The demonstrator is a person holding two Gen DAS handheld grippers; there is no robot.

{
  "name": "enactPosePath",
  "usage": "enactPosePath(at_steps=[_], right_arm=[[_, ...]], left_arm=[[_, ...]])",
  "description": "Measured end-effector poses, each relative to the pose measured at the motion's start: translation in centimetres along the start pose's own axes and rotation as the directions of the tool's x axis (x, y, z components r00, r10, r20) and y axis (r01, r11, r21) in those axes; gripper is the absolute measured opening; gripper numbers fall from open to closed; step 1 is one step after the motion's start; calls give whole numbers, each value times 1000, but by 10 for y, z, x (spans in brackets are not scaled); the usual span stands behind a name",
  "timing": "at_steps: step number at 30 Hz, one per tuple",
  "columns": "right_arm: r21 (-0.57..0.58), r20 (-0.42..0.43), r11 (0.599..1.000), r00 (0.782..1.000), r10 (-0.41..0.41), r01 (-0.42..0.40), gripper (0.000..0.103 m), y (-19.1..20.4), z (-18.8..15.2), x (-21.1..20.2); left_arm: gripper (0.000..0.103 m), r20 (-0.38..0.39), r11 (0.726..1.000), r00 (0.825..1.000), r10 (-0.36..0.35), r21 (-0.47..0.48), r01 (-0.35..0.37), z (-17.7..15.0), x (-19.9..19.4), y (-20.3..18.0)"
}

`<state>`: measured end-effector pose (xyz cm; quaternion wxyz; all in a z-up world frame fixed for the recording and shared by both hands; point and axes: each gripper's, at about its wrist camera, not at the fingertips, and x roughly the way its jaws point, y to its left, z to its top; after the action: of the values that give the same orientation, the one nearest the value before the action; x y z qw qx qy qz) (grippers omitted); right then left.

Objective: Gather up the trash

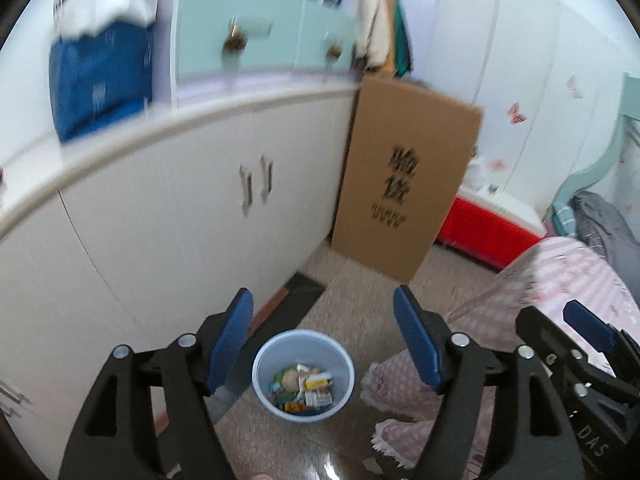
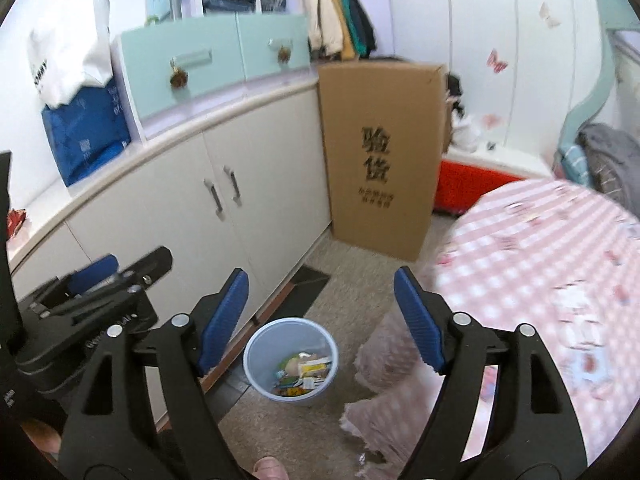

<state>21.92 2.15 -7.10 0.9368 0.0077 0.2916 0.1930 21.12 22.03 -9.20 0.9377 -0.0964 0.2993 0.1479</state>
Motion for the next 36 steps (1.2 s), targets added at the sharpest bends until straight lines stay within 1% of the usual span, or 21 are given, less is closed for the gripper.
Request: enactPosePath(at_steps=[3,5,7,9,12,14,19,20,24,27,28,31,34,36], right_arm=[[6,50,1000,999,-20,20,75,-11,-3,-48],[22,83,999,996,-25,24,76,-19,-6,-73],[30,121,999,992,-47,44,77,-25,-11,-99],[34,159,998,985,-67,62,80,-30,-17,-125],[25,218,992,968,-126,124,82,-34,-30,-162],[33,248,989,957,-151,147,84,-37,-38,-182],[56,303,986,939,-165,155,88,-40,-56,-227],[55,314,986,934,-169,160,89,-39,-59,-234],[54,351,980,915,-196,189,91,-35,-73,-256],[65,371,977,904,-214,205,91,-36,-81,-270],[67,380,974,897,-226,217,91,-36,-84,-274],[82,394,970,887,-243,229,92,-38,-92,-285],[96,403,968,880,-249,230,92,-42,-96,-292],[103,407,966,876,-257,235,92,-42,-100,-297]], left_arm=[[76,75,999,997,-30,41,27,0,-45,-15],[77,111,997,992,-56,61,49,-2,-68,-23],[77,142,994,986,-89,79,78,-4,-94,-32],[78,167,991,980,-109,95,94,-8,-115,-39],[79,214,987,967,-137,117,114,-19,-150,-49],[80,238,984,960,-151,124,124,-24,-167,-53],[83,302,976,935,-188,168,142,-39,-210,-66],[84,317,972,927,-199,187,144,-43,-219,-69],[86,356,964,907,-223,221,150,-57,-247,-78],[88,366,957,897,-247,238,166,-66,-263,-81],[88,370,957,895,-248,239,166,-69,-267,-81],[89,389,952,883,-262,253,171,-75,-279,-83],[89,386,943,874,-294,267,199,-82,-288,-85],[90,390,941,871,-299,269,203,-84,-292,-86]])
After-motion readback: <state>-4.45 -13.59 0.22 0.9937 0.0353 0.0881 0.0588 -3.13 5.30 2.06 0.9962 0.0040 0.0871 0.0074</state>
